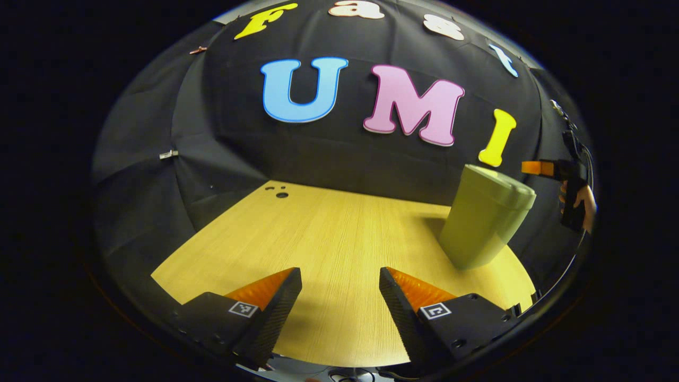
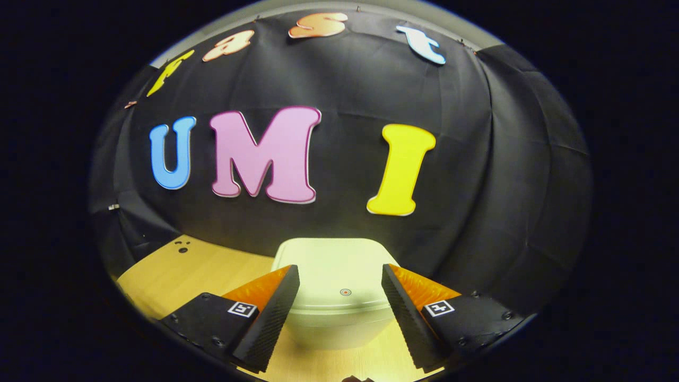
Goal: Press the lid of the desktop garbage bin to open it, pick up the crumpled paper on the desktop and throw it into the bin, then pick up the pop can on the desktop and drop it into the bin, and finally close the garbage bin lid.
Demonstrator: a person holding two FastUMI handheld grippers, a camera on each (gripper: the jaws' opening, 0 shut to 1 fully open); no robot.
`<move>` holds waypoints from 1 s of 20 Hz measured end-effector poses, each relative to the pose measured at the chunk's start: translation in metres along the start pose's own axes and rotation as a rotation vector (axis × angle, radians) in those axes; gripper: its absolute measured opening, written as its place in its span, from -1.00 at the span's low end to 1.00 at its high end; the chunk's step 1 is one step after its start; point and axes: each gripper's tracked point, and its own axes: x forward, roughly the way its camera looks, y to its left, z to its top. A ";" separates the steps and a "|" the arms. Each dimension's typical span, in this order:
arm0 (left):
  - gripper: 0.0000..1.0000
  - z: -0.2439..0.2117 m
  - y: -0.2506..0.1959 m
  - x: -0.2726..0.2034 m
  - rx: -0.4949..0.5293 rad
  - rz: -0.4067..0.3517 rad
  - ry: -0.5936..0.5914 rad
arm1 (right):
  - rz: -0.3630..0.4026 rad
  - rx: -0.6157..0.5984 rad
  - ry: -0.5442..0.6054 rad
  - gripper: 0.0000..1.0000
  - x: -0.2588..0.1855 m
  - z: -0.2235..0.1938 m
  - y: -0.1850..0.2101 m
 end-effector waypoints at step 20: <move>0.90 -0.009 -0.031 -0.073 0.068 -0.021 -0.116 | 0.115 0.024 -0.006 0.96 -0.168 -0.066 0.084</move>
